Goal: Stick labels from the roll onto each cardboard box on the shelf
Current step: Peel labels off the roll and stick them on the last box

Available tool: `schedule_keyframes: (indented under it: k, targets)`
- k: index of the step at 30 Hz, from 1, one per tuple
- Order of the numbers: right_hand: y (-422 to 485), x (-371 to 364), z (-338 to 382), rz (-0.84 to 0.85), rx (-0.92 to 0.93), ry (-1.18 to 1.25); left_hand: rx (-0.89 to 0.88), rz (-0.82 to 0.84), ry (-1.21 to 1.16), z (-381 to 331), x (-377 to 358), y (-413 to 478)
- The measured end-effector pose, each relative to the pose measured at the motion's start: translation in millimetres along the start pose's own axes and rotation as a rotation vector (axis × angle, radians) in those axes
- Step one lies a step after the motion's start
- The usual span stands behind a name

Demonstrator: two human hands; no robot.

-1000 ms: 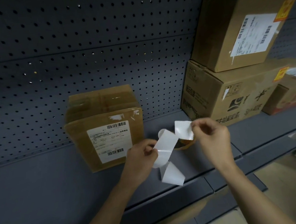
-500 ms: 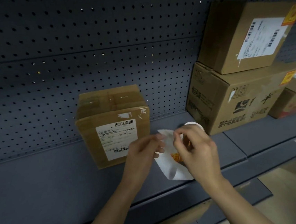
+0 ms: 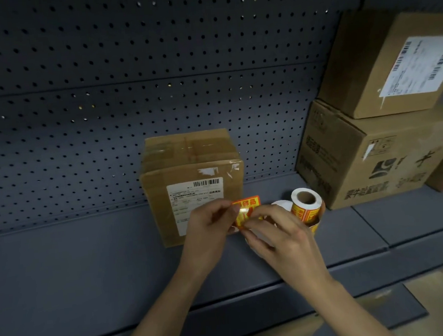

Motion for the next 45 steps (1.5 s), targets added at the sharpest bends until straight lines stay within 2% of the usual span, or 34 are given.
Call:
schedule_keyframes:
  k: [7, 8, 12, 16, 21, 25, 28, 40, 45]
  targets:
    - [4, 2, -2, 0.117, -0.026, 0.047, -0.044, -0.039, 0.069, 6, 11, -4]
    - [4, 1, -2, 0.103, -0.082, 0.077, -0.040, -0.045, 0.079, 6, 13, -4]
    - [14, 3, -6, 0.024, -0.500, 0.340, -0.048, -0.060, 0.108, 2, 18, -4]
    - [23, 1, -6, 0.094, -0.704, 0.671, -0.085, -0.055, 0.136, -7, 20, -5]
    - [28, 1, -6, 0.086, -0.733, 0.785, -0.113, -0.087, 0.258, -13, 21, -7]
    - [31, 2, -2, 0.090, -0.674, 0.711, -0.390, -0.210, 0.653, -17, 23, -9]
    - [36, 0, 1, 0.072, -0.672, 0.717, -0.454, -0.260, 0.786, -22, 23, -11]
    - [50, -3, -5, 0.103, -0.647, 0.692, -0.505, -0.392, 0.963, -22, 26, -12]
    - [51, -5, -13, 0.108, -0.666, 0.737, -0.705, -0.400, 1.059, -20, 33, 0]
Point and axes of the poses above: each hand's wrist, its own y-axis towards the middle knuckle, its own x-axis out of the back of the hand, z = x × y, the point moved 1 cm from there along y, towards the middle knuckle, and after that the axes turned 1 degree about y, right-handed, at the moved point
